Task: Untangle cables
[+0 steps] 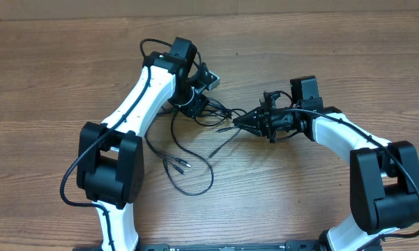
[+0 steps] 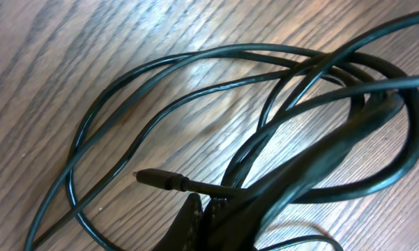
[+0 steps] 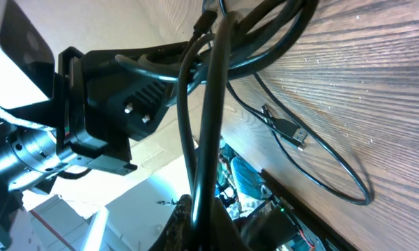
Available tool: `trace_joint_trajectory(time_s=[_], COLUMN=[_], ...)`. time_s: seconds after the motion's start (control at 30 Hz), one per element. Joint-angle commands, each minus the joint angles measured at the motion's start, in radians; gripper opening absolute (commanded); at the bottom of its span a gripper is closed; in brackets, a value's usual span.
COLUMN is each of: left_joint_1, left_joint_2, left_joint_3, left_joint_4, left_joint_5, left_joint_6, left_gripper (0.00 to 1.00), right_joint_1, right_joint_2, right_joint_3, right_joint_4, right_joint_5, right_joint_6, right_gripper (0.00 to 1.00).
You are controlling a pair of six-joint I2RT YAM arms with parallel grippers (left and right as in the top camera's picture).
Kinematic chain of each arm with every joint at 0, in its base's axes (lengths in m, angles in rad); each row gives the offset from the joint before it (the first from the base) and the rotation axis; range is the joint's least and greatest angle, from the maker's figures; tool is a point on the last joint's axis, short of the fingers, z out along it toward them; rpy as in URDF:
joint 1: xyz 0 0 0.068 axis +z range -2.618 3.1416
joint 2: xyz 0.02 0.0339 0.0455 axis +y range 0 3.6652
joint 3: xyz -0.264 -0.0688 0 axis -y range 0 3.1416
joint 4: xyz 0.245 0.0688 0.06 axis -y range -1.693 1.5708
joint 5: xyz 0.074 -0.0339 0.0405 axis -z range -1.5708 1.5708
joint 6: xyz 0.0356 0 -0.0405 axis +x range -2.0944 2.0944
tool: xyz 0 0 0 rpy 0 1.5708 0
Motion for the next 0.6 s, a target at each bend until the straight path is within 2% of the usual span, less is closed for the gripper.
trace_joint_trajectory(time_s=[0.0, 0.3, 0.33, 0.4, 0.5, 0.57], left_joint_1=[0.025, 0.025, 0.025, 0.025, 0.025, 0.025], left_joint_2=[0.003, 0.003, 0.003, 0.003, 0.003, 0.003], left_joint_3=[0.002, 0.002, 0.002, 0.002, 0.002, 0.002], left_joint_4=[0.007, 0.007, 0.006, 0.002, -0.006, -0.008], left_joint_5=[-0.034, -0.032, -0.031, -0.029, -0.029, -0.029], left_joint_6=[-0.043, -0.048, -0.050, -0.050, -0.050, -0.051], left_gripper=[0.04, 0.04, 0.04, 0.04, 0.04, 0.04], right_joint_1=[0.001, 0.001, 0.001, 0.001, 0.001, 0.001], right_joint_2=[-0.005, -0.005, -0.005, -0.005, -0.005, -0.005], right_joint_3=[0.011, 0.011, 0.011, 0.011, 0.011, 0.011], right_joint_4=[0.002, -0.004, -0.014, -0.037, -0.114, -0.167], right_joint_5=[-0.028, 0.088, 0.117, 0.178, 0.305, 0.371], right_joint_6=[-0.017, -0.023, -0.023, -0.023, -0.023, -0.023], right_gripper=[0.04, 0.05, 0.10, 0.33, 0.58, 0.67])
